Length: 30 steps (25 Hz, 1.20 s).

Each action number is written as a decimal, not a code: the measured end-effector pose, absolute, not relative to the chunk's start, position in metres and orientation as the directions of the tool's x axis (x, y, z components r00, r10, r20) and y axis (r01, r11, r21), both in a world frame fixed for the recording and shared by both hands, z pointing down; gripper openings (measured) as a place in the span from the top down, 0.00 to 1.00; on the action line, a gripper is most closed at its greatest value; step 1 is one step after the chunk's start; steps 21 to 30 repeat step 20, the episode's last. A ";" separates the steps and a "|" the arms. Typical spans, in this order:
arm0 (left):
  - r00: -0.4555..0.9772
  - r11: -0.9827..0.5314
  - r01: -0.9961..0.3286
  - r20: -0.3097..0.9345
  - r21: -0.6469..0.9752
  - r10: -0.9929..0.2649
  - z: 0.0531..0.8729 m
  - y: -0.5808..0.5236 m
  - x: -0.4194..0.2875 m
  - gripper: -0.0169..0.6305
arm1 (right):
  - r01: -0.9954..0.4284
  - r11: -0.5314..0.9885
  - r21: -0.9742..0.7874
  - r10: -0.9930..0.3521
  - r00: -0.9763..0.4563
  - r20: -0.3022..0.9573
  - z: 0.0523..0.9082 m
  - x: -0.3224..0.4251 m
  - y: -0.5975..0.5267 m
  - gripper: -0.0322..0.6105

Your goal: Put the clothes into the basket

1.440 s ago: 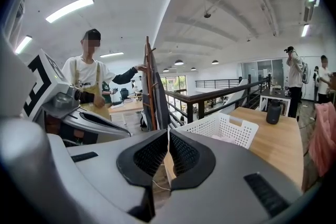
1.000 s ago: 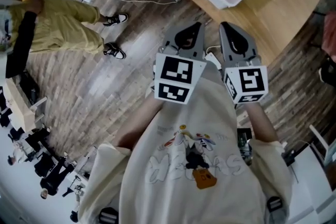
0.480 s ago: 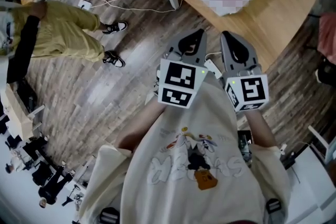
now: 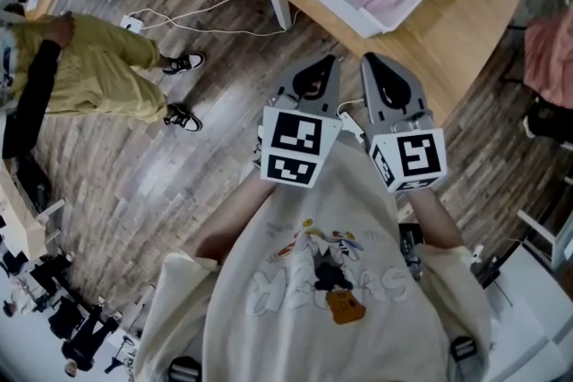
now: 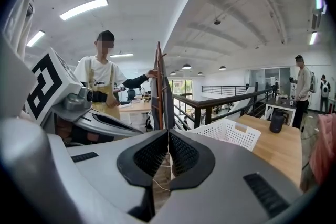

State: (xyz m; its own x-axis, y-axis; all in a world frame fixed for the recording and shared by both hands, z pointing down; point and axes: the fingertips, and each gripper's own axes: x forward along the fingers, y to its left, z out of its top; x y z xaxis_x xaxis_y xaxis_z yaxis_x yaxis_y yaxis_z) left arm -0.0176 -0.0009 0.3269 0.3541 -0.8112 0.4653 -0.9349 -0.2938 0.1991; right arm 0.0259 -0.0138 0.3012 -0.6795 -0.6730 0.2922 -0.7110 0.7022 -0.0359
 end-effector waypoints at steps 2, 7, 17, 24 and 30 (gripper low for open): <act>0.355 -0.292 -0.935 0.464 0.203 -0.812 0.328 0.000 -0.019 0.97 | -0.712 0.701 -0.035 -0.674 -0.678 0.295 0.302 0.025 -0.013 0.91; 0.365 -0.305 -0.931 0.464 0.201 -0.807 0.330 -0.002 -0.017 0.97 | -0.713 0.700 -0.037 -0.673 -0.677 0.298 0.305 0.023 -0.014 0.91; 0.375 -0.319 -0.927 0.459 0.198 -0.805 0.330 -0.006 -0.021 0.97 | -0.715 0.699 -0.029 -0.674 -0.671 0.309 0.307 0.017 -0.014 0.91; 0.378 -0.322 -0.926 0.458 0.198 -0.805 0.329 -0.006 -0.022 0.97 | -0.711 0.703 -0.028 -0.669 -0.674 0.313 0.307 0.014 -0.013 0.91; 0.378 -0.322 -0.926 0.458 0.198 -0.805 0.329 -0.006 -0.022 0.97 | -0.711 0.703 -0.028 -0.669 -0.674 0.313 0.307 0.014 -0.013 0.91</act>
